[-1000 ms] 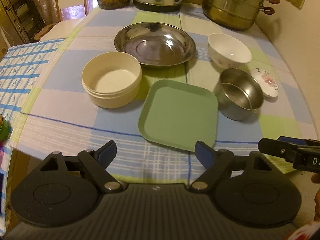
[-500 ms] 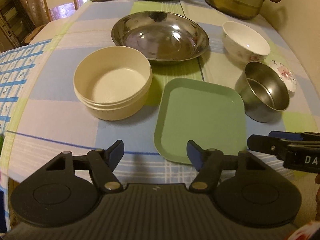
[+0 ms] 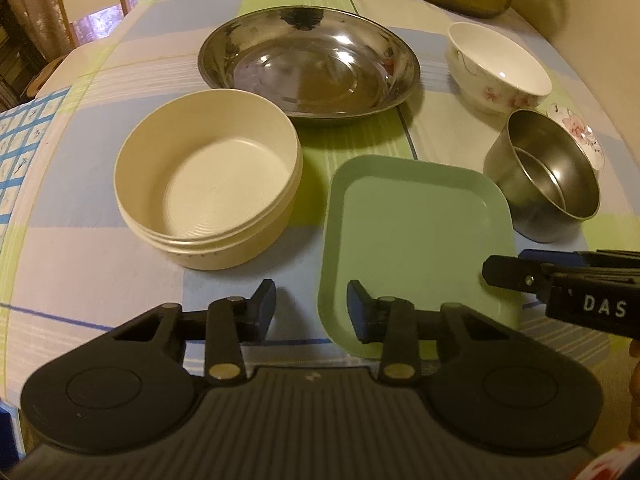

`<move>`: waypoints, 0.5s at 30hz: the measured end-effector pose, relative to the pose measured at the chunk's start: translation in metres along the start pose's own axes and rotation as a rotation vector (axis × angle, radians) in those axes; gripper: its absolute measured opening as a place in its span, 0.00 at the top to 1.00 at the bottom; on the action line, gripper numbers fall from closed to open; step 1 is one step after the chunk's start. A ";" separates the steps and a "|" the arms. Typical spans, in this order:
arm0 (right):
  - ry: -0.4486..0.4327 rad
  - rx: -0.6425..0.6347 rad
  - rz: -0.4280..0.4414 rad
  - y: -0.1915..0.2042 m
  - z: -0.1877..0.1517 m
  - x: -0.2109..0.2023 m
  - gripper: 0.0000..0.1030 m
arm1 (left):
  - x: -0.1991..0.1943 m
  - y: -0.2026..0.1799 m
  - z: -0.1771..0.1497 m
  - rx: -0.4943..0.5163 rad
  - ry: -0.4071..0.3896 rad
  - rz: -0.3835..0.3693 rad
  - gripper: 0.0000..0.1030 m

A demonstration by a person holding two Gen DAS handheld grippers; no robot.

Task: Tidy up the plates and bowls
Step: 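Move the left gripper to the green square plate's rim and close, then lift the green square plate with the left gripper over the steel plate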

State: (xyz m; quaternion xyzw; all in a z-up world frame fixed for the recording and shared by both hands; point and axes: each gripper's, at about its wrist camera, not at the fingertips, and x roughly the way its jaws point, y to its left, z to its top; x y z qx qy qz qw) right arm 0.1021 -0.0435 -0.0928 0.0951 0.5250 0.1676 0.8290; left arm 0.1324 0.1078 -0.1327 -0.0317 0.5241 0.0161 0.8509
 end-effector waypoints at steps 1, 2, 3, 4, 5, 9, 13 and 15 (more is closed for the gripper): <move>0.001 -0.002 -0.006 0.001 -0.001 0.001 0.63 | 0.001 0.000 0.001 0.003 0.002 -0.003 0.70; -0.005 -0.004 -0.010 0.001 -0.001 0.001 0.64 | 0.002 0.000 0.002 0.005 0.005 -0.004 0.70; -0.007 -0.007 -0.015 0.002 0.000 0.002 0.65 | 0.003 0.000 0.002 0.007 0.007 -0.005 0.71; -0.008 -0.010 -0.018 0.003 0.001 0.003 0.67 | 0.004 0.000 0.003 0.010 0.010 -0.007 0.75; -0.009 -0.012 -0.022 0.003 0.001 0.004 0.70 | 0.006 0.000 0.003 0.013 0.014 -0.010 0.78; -0.009 -0.021 -0.030 0.004 0.001 0.005 0.77 | 0.006 -0.002 0.004 0.020 0.012 -0.023 0.82; -0.007 -0.031 -0.036 0.005 0.000 0.006 0.80 | 0.006 -0.004 0.004 0.029 0.013 -0.038 0.90; -0.008 -0.039 -0.041 0.005 0.000 0.006 0.82 | 0.006 -0.006 0.003 0.041 0.010 -0.031 0.90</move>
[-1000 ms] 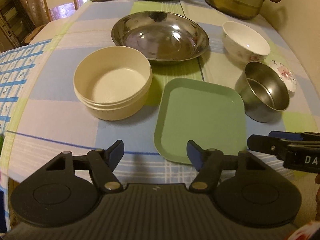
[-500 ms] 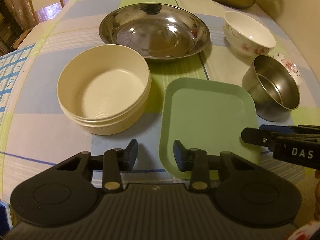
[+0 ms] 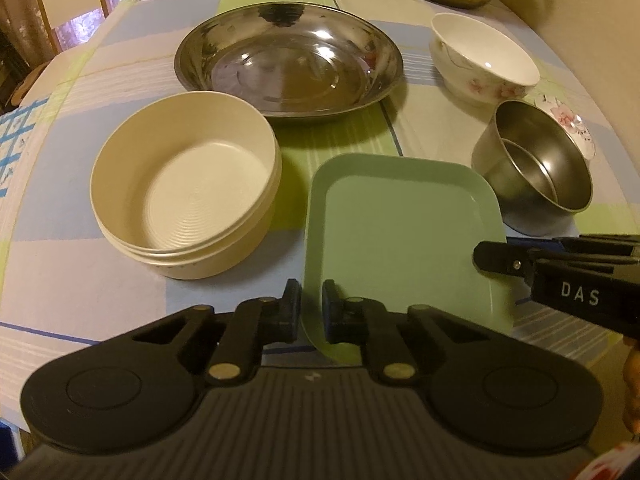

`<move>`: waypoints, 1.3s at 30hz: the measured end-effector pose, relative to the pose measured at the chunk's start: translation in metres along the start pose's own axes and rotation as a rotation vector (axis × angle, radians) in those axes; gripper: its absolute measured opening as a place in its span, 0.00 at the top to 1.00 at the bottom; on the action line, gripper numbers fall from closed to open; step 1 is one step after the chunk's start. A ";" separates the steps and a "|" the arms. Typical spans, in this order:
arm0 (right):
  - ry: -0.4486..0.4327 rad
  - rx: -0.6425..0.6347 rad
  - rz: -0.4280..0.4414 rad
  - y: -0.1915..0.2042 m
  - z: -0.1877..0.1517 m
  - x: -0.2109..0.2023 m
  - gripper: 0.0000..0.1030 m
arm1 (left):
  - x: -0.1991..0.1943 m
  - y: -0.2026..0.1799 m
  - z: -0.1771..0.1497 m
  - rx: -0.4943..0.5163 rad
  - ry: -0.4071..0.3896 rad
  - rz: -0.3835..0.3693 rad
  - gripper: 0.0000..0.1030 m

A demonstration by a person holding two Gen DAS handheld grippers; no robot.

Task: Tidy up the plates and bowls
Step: 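Lift the green square plate with the left gripper over the steel plate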

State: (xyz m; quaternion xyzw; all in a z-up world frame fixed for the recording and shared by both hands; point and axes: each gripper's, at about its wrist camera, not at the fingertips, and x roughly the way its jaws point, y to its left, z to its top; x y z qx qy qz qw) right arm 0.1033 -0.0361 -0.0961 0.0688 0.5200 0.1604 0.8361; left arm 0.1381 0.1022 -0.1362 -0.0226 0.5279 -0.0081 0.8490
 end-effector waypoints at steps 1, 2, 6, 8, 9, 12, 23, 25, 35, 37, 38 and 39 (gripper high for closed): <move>-0.001 -0.005 -0.002 0.000 0.000 0.000 0.83 | 0.000 -0.001 -0.001 0.006 -0.001 0.002 0.90; -0.002 -0.011 -0.004 0.001 0.000 0.001 0.84 | -0.001 -0.001 -0.001 0.010 0.000 0.003 0.91; -0.010 -0.023 -0.003 0.002 -0.001 0.000 0.89 | -0.005 0.000 -0.005 0.020 -0.005 0.009 0.92; -0.021 -0.030 0.001 0.003 -0.001 -0.002 0.90 | -0.008 0.001 -0.006 0.023 -0.010 0.009 0.92; -0.026 -0.038 0.002 0.004 -0.001 -0.004 0.90 | -0.010 0.000 -0.007 0.026 -0.014 0.011 0.92; -0.043 -0.059 0.007 0.009 -0.002 -0.009 0.91 | -0.018 0.001 -0.010 0.030 -0.028 0.013 0.92; -0.144 -0.104 0.047 0.019 0.005 -0.048 0.92 | -0.063 0.002 -0.007 0.023 -0.138 0.000 0.92; -0.163 -0.107 0.049 0.021 0.009 -0.052 0.92 | -0.067 0.002 -0.002 0.020 -0.156 0.000 0.92; -0.221 -0.096 0.029 0.021 0.039 -0.048 0.92 | -0.066 0.004 0.033 0.032 -0.213 -0.008 0.92; -0.225 -0.094 0.027 0.021 0.048 -0.043 0.92 | -0.061 0.006 0.040 0.033 -0.211 -0.008 0.92; -0.227 -0.094 0.025 0.021 0.051 -0.041 0.92 | -0.058 0.008 0.044 0.032 -0.209 -0.009 0.92; -0.225 -0.092 0.023 0.021 0.055 -0.038 0.92 | -0.056 0.010 0.047 0.031 -0.208 -0.009 0.92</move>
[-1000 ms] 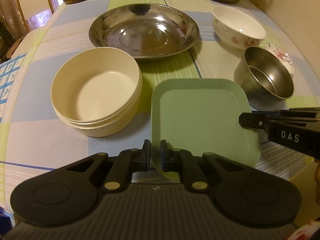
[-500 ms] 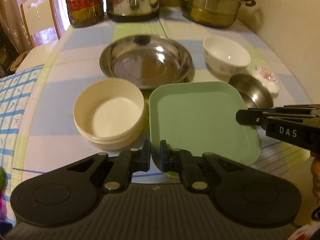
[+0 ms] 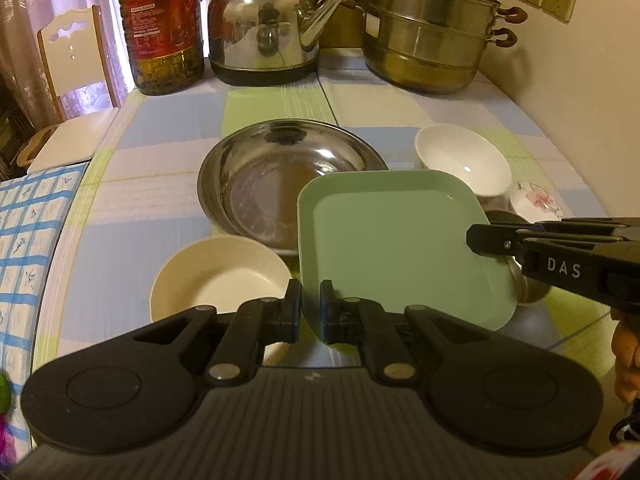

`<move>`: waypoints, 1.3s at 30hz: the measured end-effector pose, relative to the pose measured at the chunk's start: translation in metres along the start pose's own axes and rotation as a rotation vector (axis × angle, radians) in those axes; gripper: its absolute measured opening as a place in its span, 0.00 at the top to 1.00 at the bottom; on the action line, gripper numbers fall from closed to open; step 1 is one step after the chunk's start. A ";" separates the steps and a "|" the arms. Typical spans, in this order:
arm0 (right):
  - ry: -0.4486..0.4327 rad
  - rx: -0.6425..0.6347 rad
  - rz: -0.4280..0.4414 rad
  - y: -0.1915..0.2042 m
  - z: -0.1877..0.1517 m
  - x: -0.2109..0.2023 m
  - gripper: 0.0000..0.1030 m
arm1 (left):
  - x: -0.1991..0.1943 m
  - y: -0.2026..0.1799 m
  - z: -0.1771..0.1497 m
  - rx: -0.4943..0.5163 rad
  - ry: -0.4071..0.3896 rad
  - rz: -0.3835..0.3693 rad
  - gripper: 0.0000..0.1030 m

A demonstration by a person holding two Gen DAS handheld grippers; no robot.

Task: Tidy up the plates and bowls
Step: 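Lift the green square plate with the left gripper over the steel plate, then lower the green plate into the steel plate and open the left gripper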

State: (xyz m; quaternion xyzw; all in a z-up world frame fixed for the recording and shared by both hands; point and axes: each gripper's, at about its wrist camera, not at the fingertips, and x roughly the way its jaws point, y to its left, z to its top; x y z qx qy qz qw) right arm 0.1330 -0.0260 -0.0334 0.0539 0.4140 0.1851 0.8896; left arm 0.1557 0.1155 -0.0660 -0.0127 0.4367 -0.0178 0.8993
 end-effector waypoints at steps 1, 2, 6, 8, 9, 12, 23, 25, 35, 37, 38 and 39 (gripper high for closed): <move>0.000 0.006 -0.001 0.000 0.003 0.005 0.92 | 0.003 0.002 0.003 0.000 0.000 0.000 0.92; 0.001 0.010 -0.001 -0.001 0.006 0.009 0.92 | 0.007 0.005 0.008 0.000 0.001 0.000 0.92; 0.003 0.026 -0.008 -0.001 0.020 0.029 0.92 | 0.022 0.016 0.023 0.002 0.001 0.000 0.92; 0.007 0.040 -0.010 -0.002 0.028 0.040 0.92 | 0.030 0.022 0.031 0.005 0.001 0.003 0.92; 0.009 0.046 -0.010 -0.002 0.032 0.046 0.92 | 0.034 0.025 0.036 0.006 0.001 0.006 0.92; 0.013 0.054 -0.015 -0.001 0.042 0.063 0.92 | 0.047 0.035 0.046 0.007 0.006 0.011 0.92; 0.065 0.085 -0.049 0.003 0.061 0.123 0.92 | 0.097 0.064 0.064 0.005 0.069 0.012 0.92; 0.072 0.095 -0.058 0.002 0.063 0.130 0.92 | 0.104 0.067 0.065 0.007 0.079 0.005 0.92; 0.106 0.126 -0.096 -0.004 0.070 0.157 0.91 | 0.128 0.074 0.076 0.022 0.117 -0.014 0.92; 0.111 0.130 -0.100 -0.003 0.069 0.159 0.91 | 0.132 0.076 0.078 0.022 0.124 -0.017 0.92; 0.113 0.133 -0.103 -0.003 0.069 0.160 0.91 | 0.134 0.077 0.078 0.021 0.128 -0.018 0.92; 0.113 0.138 -0.105 -0.003 0.069 0.161 0.91 | 0.134 0.077 0.077 0.019 0.131 -0.019 0.92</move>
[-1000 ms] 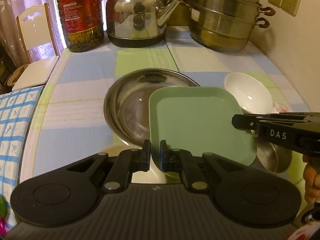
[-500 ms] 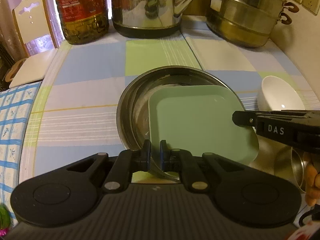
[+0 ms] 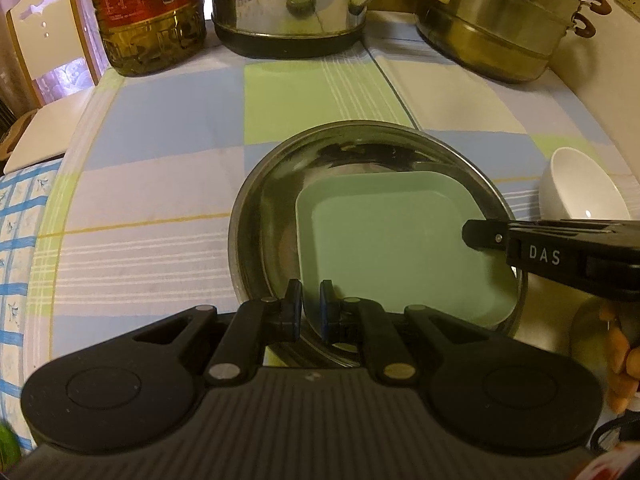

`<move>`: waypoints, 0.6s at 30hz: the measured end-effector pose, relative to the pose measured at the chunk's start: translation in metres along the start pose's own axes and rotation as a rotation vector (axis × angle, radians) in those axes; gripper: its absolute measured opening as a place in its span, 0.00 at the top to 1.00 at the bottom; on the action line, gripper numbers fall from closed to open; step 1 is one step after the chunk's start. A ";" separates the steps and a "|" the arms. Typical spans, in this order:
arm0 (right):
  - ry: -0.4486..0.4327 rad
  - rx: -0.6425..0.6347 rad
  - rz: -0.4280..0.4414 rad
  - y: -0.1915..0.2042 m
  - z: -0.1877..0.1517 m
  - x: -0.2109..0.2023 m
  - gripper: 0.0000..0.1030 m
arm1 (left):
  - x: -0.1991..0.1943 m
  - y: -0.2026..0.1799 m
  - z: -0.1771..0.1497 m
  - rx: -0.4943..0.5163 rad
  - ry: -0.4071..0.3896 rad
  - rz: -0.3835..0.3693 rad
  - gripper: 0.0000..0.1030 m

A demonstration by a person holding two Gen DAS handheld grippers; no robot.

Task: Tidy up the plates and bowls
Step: 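Lower the green plate into the steel plate and open the left gripper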

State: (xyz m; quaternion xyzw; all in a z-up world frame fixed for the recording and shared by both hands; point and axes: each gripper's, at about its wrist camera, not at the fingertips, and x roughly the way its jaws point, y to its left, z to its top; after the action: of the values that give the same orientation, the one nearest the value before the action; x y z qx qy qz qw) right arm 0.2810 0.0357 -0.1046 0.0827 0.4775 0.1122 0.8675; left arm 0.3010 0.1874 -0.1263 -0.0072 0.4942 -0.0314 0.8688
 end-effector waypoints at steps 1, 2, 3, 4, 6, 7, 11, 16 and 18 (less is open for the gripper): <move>0.001 0.005 -0.002 0.000 0.000 0.001 0.91 | 0.001 0.001 0.000 -0.001 0.003 -0.003 0.92; 0.008 0.010 -0.006 0.000 0.000 0.003 0.91 | 0.002 0.001 0.000 -0.003 0.007 -0.005 0.91; 0.015 0.014 -0.004 0.000 0.001 0.005 0.91 | 0.002 0.002 0.000 -0.005 0.010 -0.003 0.91; 0.023 0.019 -0.002 0.001 0.001 0.006 0.91 | 0.003 0.002 0.001 -0.006 0.010 -0.001 0.91; 0.035 0.030 0.003 0.000 0.002 0.007 0.90 | 0.002 0.003 0.001 -0.006 0.003 0.004 0.91; 0.033 0.032 0.007 0.001 0.002 0.007 0.86 | 0.001 0.004 0.001 -0.006 -0.001 0.007 0.91; -0.008 0.024 0.023 0.007 0.001 -0.003 0.60 | -0.003 0.007 0.002 -0.015 -0.010 0.004 0.85; -0.040 0.032 0.038 0.013 -0.001 -0.021 0.57 | -0.019 0.010 0.001 -0.020 -0.036 -0.014 0.85; -0.054 0.042 0.043 0.014 -0.003 -0.031 0.55 | -0.027 0.011 0.000 -0.022 -0.046 -0.021 0.82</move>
State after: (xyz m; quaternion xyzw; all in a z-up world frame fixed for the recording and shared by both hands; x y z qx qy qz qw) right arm 0.2608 0.0405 -0.0779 0.1142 0.4543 0.1187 0.8755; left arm 0.2876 0.1997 -0.1038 -0.0227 0.4742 -0.0351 0.8794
